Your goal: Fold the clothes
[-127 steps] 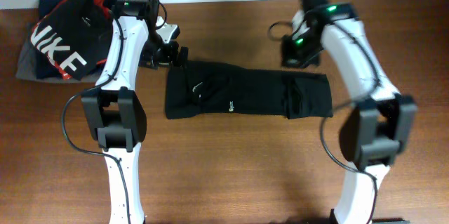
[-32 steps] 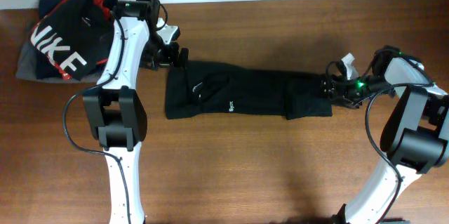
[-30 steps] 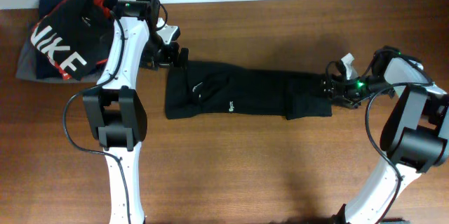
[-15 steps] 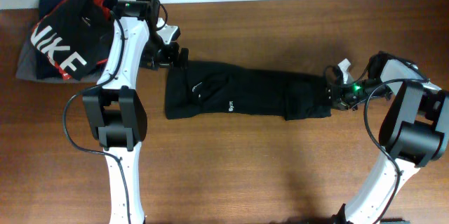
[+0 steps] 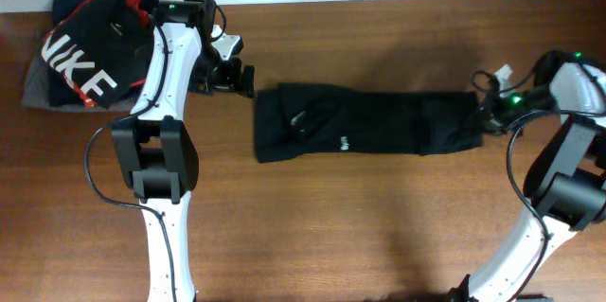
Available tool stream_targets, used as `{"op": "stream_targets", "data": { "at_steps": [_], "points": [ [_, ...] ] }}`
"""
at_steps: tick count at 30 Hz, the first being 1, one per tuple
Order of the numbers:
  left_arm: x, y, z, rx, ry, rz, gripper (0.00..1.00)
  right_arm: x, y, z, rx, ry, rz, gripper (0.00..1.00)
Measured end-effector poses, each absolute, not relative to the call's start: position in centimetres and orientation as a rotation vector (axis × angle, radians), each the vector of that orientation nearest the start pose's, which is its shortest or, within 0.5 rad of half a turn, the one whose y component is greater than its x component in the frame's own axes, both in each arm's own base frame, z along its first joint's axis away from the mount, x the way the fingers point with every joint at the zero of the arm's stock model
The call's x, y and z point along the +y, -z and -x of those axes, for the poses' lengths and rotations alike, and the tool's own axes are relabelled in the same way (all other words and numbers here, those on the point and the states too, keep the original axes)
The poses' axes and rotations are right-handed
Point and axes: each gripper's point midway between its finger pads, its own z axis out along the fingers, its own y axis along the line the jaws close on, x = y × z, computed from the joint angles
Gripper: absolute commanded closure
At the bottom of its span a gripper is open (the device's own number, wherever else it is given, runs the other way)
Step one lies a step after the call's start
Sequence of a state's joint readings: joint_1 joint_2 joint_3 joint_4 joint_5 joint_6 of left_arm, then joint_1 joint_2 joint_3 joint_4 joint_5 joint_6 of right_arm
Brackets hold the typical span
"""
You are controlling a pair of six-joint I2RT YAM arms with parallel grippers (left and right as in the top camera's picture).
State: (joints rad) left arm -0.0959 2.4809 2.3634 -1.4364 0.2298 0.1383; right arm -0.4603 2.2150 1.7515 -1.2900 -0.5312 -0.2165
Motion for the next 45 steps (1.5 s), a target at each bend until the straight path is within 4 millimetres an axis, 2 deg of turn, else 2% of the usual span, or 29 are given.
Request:
{"op": "stream_targets", "data": {
  "at_steps": [3, 7, 13, 20, 24, 28, 30, 32, 33, 36, 39, 42, 45],
  "points": [
    [-8.5, -6.5, -47.8, 3.075, 0.357, -0.365, 0.01, -10.5, -6.7, -38.5, 3.015, -0.721, -0.443, 0.96],
    [-8.5, -6.5, -47.8, 3.073, 0.356, -0.365, 0.01, -10.2, -7.5, -38.9, 3.062, -0.566, -0.411, 0.96],
    [-8.5, -6.5, -47.8, 3.073, 0.356, -0.365, 0.01, -6.3, -7.4, -39.9, 3.13, -0.43, -0.291, 0.96],
    [-8.5, -6.5, -47.8, 3.073, 0.356, -0.365, 0.01, -1.7, -7.9, -41.2, 3.137, -0.382, -0.186, 0.95],
    [-8.5, -6.5, -47.8, 3.073, 0.356, -0.365, 0.01, 0.1, -8.0, -41.5, 3.139, -0.368, -0.135, 0.95],
    [-8.5, -6.5, -47.8, 3.073, 0.356, -0.365, 0.01, 2.0, -8.0, -41.4, 3.148, -0.361, -0.075, 0.88],
    [-8.5, -6.5, -47.8, 3.073, 0.356, -0.365, 0.01, 3.1, -8.0, -41.4, 3.153, -0.358, -0.036, 0.79],
    [-8.5, -6.5, -47.8, 3.073, 0.357, -0.365, 0.01, 4.2, -8.0, -41.3, 3.156, -0.357, 0.005, 0.63],
    [-8.5, -6.5, -47.8, 3.073, 0.356, -0.365, 0.01, 4.9, -8.0, -41.2, 3.158, -0.357, 0.024, 0.59],
    [-8.5, -6.5, -47.8, 3.073, 0.356, -0.365, 0.01, 7.0, -7.9, -41.2, 3.15, -0.355, 0.113, 0.58],
    [-8.5, -6.5, -47.8, 3.073, 0.356, -0.365, 0.01, 8.4, -7.7, -41.1, 3.146, -0.355, 0.139, 0.58],
    [-8.5, -6.5, -47.8, 3.073, 0.356, -0.365, 0.01, 9.2, -7.6, -41.2, 3.141, -0.355, 0.133, 0.59],
    [-8.5, -6.5, -47.8, 3.073, 0.356, -0.365, 0.01, 9.2, -7.8, -41.4, 3.137, -0.355, 0.08, 0.59]
  ]
}}
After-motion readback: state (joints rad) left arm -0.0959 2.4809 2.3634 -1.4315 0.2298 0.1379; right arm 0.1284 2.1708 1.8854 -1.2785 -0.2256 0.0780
